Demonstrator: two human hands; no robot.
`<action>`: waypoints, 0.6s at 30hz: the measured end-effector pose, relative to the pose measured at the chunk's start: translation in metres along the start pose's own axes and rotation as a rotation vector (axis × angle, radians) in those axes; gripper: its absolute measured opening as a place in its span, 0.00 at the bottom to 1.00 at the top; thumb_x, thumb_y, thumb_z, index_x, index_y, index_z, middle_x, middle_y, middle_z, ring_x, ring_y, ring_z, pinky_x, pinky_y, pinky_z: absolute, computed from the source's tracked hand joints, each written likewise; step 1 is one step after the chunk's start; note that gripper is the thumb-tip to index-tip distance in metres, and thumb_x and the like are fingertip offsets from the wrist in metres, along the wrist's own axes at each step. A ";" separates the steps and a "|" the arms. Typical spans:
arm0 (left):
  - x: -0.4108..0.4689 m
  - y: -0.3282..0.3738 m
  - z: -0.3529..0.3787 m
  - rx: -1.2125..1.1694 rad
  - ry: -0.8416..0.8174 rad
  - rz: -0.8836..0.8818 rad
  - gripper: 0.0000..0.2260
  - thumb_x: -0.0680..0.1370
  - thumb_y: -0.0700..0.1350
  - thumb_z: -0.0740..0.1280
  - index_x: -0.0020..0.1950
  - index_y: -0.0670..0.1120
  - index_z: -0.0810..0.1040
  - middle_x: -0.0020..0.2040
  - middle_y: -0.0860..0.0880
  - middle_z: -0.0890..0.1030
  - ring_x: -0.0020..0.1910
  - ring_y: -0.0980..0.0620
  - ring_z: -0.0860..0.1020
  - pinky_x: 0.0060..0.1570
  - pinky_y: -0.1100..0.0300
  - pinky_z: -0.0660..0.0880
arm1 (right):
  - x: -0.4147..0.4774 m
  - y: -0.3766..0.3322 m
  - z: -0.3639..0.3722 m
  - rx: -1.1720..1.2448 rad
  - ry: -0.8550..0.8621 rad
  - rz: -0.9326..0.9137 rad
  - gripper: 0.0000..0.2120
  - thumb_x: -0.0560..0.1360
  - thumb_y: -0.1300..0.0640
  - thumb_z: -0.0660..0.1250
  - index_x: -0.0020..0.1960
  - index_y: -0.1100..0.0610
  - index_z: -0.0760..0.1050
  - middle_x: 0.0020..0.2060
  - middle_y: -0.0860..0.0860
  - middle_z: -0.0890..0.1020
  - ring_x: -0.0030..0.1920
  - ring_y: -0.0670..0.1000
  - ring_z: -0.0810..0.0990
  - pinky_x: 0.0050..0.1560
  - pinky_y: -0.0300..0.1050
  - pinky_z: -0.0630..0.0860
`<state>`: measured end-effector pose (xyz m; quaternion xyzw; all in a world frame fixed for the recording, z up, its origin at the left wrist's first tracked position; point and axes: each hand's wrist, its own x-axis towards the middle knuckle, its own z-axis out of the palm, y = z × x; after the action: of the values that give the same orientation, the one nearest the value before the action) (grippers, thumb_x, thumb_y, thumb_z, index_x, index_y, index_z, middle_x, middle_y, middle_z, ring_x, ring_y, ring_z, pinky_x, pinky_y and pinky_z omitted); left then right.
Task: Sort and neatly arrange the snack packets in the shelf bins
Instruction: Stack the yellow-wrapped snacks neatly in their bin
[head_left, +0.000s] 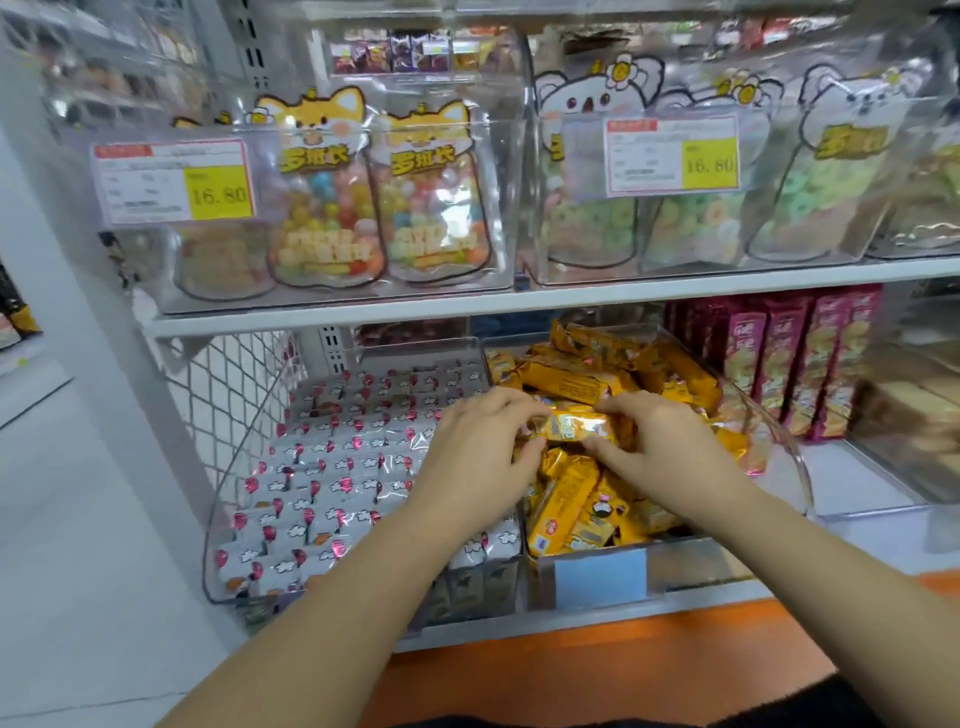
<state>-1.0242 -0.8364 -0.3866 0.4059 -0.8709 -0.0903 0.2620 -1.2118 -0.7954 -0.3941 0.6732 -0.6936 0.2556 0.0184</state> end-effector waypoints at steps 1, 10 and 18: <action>0.006 0.002 0.003 0.036 -0.022 0.022 0.16 0.80 0.49 0.60 0.68 0.56 0.71 0.67 0.57 0.70 0.67 0.55 0.66 0.72 0.49 0.54 | 0.003 0.003 0.000 0.043 0.003 -0.010 0.17 0.72 0.48 0.70 0.58 0.52 0.77 0.53 0.48 0.79 0.51 0.49 0.77 0.49 0.40 0.71; 0.035 0.018 0.021 0.066 0.058 0.047 0.23 0.77 0.53 0.64 0.72 0.59 0.64 0.66 0.58 0.70 0.65 0.56 0.67 0.68 0.53 0.55 | 0.018 0.024 -0.018 0.326 0.199 -0.336 0.09 0.67 0.62 0.75 0.48 0.56 0.82 0.47 0.47 0.81 0.51 0.41 0.76 0.57 0.26 0.68; 0.019 0.023 0.020 -0.156 0.282 -0.069 0.20 0.75 0.50 0.67 0.66 0.55 0.69 0.56 0.58 0.68 0.56 0.57 0.71 0.56 0.59 0.71 | 0.004 0.028 -0.027 0.504 0.145 -0.198 0.14 0.74 0.58 0.69 0.57 0.49 0.75 0.44 0.43 0.79 0.46 0.41 0.77 0.45 0.27 0.70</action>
<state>-1.0599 -0.8367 -0.3885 0.4226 -0.8015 -0.1087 0.4089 -1.2475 -0.7901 -0.3786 0.7010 -0.5357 0.4647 -0.0750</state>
